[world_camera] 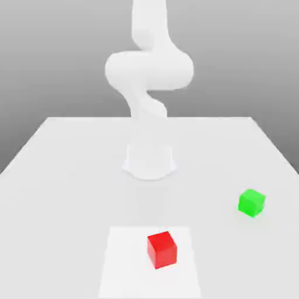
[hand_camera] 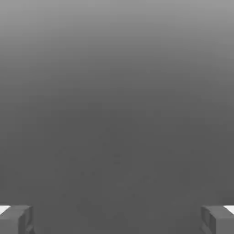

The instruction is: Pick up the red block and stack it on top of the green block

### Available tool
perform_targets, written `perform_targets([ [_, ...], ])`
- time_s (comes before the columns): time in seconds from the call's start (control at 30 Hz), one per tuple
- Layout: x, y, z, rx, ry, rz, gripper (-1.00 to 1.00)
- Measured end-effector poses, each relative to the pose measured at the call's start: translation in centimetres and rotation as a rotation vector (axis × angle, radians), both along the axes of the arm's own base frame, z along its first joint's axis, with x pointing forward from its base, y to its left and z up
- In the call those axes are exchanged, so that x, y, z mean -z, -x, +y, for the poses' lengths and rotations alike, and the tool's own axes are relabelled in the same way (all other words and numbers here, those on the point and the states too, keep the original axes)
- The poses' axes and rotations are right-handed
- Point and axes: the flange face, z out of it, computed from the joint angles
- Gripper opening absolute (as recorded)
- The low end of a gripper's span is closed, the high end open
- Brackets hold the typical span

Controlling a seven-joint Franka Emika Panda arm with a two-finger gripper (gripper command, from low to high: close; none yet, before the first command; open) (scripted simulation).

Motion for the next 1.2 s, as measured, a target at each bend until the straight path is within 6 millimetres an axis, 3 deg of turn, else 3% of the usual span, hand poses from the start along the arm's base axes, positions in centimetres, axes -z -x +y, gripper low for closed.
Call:
perform_targets([
  [0.13, 9.0, -4.5, 0.5, -0.059, 0.027, 0.143, 0.00],
  [0.3, 20.4, -7.0, 1.3, -0.132, 0.059, 0.312, 0.00],
  [0.33, 20.4, -7.0, 1.3, -0.132, 0.059, 0.313, 0.00],
  [0.47, 30.4, -6.8, 2.0, -0.200, 0.086, 0.463, 0.00],
  [0.57, 37.7, -5.2, 2.4, -0.253, 0.107, 0.579, 0.00],
  [0.7, 45.1, -2.5, 2.6, -0.308, 0.128, 0.692, 0.00],
  [0.87, 50.6, -2.2, 2.5, -0.313, 0.130, 0.706, 0.00],
  [0.9, 51.4, -2.1, 2.5, -0.313, 0.129, 0.707, -1.00],
  [1.1, 51.8, -2.0, 2.6, -0.314, 0.130, 0.708, -1.00],
  [1.2, 49.8, -2.2, 2.6, -0.314, 0.130, 0.707, -1.00],
])
